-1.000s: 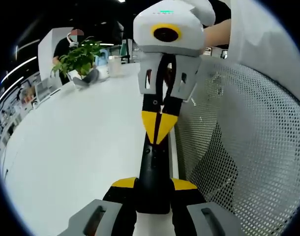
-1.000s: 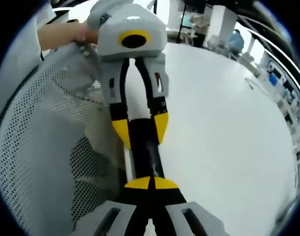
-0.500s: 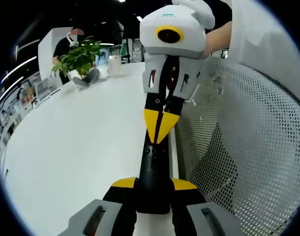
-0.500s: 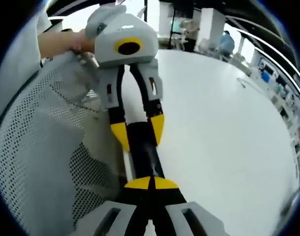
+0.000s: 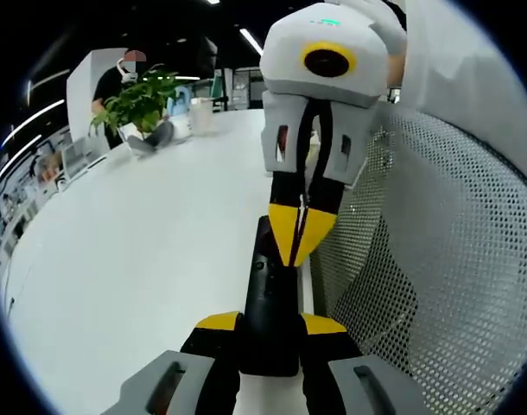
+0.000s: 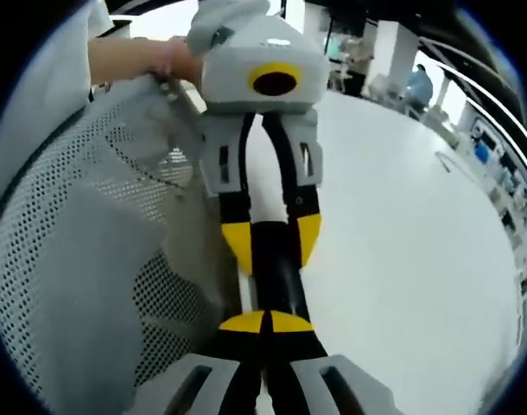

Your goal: Press the specified remote control buttons in sequence, fully releasing each button before pressing the next.

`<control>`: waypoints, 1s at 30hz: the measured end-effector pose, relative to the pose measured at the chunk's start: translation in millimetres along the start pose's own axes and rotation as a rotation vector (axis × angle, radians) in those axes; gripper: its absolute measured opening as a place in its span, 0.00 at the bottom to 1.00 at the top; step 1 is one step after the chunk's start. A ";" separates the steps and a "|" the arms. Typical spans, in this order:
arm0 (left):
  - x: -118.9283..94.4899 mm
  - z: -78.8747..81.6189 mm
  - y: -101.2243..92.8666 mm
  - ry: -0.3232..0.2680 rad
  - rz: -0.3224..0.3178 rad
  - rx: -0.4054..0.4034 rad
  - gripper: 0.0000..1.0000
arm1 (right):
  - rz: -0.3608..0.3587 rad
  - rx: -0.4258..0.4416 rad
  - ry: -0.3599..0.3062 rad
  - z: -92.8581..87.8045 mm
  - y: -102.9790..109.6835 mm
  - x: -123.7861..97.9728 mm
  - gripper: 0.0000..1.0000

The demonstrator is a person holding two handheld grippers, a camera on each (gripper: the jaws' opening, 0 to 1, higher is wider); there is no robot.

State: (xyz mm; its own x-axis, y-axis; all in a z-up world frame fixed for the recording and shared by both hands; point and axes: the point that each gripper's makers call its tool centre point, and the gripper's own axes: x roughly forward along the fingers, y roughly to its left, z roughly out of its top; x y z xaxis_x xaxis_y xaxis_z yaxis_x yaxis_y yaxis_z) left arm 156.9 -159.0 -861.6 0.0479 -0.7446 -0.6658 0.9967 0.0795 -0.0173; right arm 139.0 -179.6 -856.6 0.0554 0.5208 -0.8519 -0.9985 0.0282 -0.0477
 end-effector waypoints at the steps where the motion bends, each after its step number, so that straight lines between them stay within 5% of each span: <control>1: -0.1 0.0 0.1 0.000 0.000 0.000 0.25 | 0.000 -0.030 0.020 -0.6 -0.6 -0.5 0.00; 13: 0.8 0.5 -0.2 -0.003 -0.007 0.003 0.25 | -0.011 -0.120 0.105 -0.2 1.6 4.0 0.00; 22: 0.7 0.7 -0.2 -0.003 -0.006 0.003 0.25 | -0.017 -0.010 0.030 0.9 0.1 2.3 0.00; 26: 0.8 0.9 -0.4 -0.003 -0.002 0.002 0.25 | -0.003 0.108 0.020 -2.8 1.6 0.0 0.00; 30: 0.7 0.9 -0.7 -0.003 -0.003 0.003 0.25 | -0.029 0.081 0.026 -4.4 -1.6 -4.4 0.00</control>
State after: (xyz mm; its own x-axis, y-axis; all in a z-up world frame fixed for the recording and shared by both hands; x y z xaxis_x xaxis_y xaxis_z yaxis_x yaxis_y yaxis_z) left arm 156.4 -160.1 -861.3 0.0452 -0.7470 -0.6633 0.9970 0.0753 -0.0168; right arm 140.3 -185.7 -855.0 0.0832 0.4961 -0.8643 -0.9932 0.1125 -0.0310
